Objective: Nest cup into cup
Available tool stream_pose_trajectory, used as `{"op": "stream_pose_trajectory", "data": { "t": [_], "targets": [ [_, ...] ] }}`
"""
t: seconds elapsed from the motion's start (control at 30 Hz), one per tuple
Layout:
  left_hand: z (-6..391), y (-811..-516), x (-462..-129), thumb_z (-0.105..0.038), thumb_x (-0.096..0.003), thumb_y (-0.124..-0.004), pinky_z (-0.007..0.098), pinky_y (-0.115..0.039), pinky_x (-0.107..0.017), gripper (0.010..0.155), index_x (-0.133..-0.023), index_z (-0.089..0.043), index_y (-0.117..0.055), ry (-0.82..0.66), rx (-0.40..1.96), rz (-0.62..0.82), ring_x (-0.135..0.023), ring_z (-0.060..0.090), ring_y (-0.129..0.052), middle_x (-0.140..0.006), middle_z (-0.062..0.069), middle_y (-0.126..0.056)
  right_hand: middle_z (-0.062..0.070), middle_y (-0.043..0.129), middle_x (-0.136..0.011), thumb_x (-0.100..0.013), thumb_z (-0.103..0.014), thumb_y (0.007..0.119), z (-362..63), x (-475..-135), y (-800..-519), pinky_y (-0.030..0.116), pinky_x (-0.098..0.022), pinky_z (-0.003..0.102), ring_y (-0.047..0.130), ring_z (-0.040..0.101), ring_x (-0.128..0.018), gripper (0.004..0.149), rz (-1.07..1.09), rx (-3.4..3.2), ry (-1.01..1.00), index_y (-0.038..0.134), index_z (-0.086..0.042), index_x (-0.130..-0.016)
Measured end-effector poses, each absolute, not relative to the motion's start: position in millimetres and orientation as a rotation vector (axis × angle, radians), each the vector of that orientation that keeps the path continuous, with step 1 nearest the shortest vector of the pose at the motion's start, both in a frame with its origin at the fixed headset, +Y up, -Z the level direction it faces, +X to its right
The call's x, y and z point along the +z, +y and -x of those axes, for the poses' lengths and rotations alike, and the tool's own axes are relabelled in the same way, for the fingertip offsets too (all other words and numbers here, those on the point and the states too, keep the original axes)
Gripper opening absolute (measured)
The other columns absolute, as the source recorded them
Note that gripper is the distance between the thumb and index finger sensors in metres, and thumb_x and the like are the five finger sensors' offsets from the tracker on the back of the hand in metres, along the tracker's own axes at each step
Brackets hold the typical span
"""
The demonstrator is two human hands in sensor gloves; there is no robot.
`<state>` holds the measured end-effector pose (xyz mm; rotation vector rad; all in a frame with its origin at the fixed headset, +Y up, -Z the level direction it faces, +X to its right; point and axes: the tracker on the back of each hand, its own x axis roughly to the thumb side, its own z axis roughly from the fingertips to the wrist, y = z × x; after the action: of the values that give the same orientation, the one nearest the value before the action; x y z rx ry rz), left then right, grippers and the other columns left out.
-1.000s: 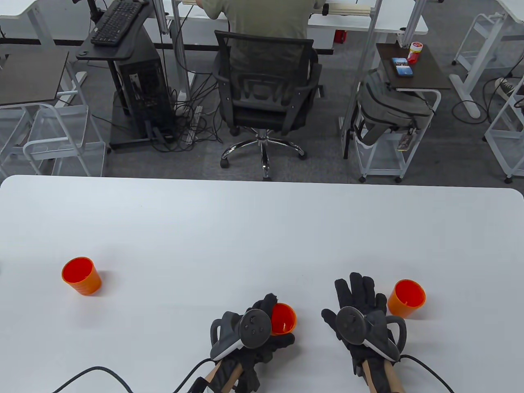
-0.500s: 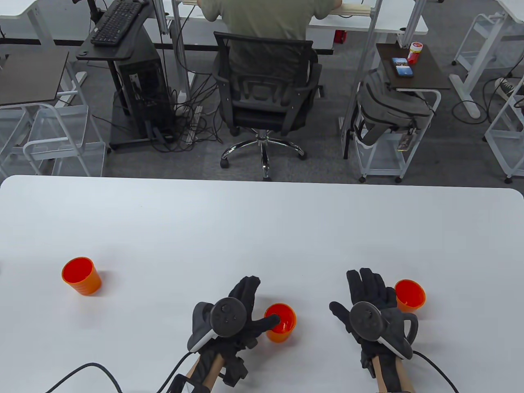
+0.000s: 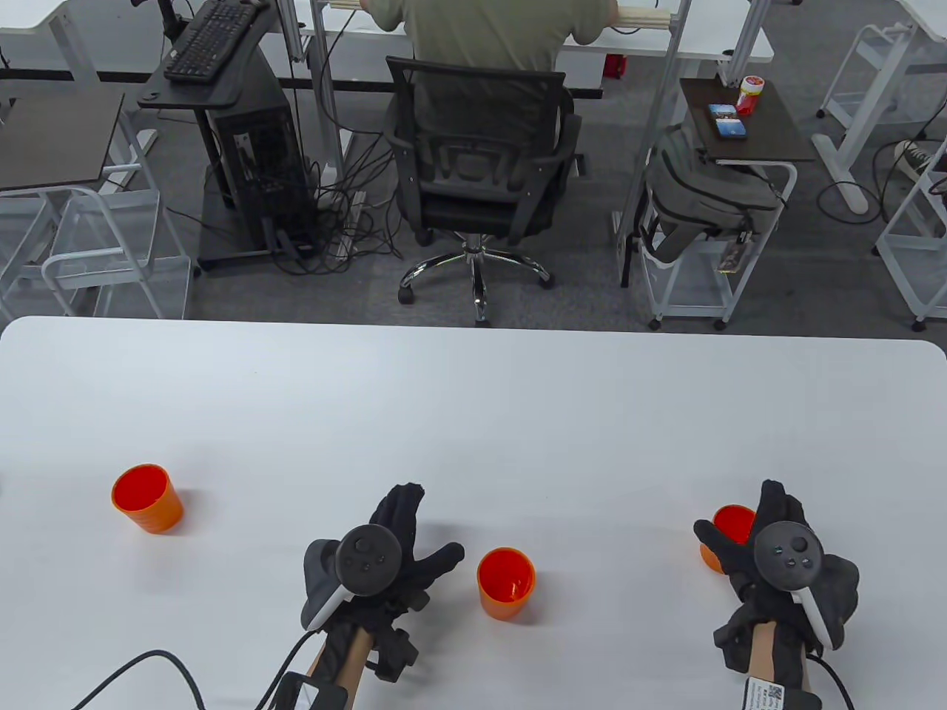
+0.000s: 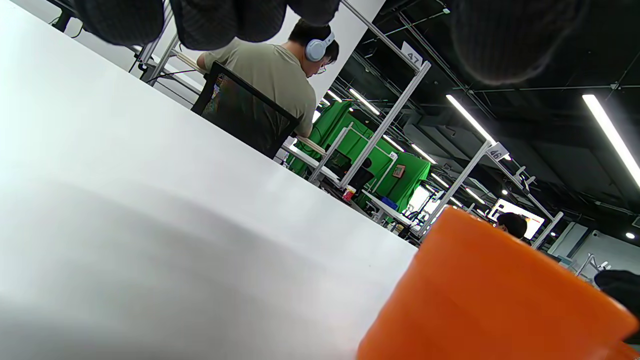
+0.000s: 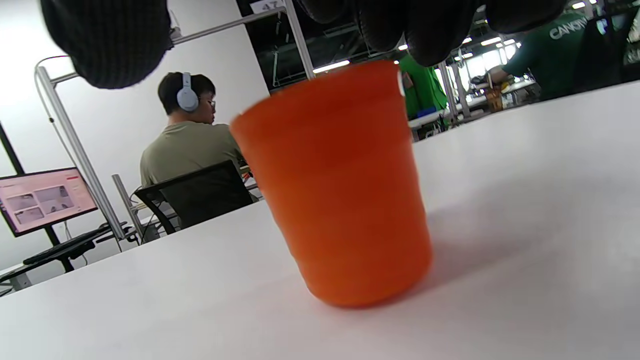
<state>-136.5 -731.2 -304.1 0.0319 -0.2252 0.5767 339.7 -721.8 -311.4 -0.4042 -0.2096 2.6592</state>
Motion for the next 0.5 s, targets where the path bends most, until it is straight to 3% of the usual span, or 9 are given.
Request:
{"op": "stream_pose_trajectory", "data": {
  "t": [0.5],
  "targets": [
    [139.2,-732.8,-304.5,-0.070,-0.0488,-0.071,0.070,-0.061,-0.072,0.101,-0.117,-0.003,-0.037,-0.201,0.562,-0.014,-0.107,0.054,-0.059,-0.122,0.029,-0.049,0.032,0.049,-0.113,-0.045,-0.054,0.087,-353.6,-317.3,-747.2,0.057,-0.067,0.070,0.068,0.051,-0.096,0.105,0.478,2.525,-0.071,0.031,0.002,-0.114]
  ]
}}
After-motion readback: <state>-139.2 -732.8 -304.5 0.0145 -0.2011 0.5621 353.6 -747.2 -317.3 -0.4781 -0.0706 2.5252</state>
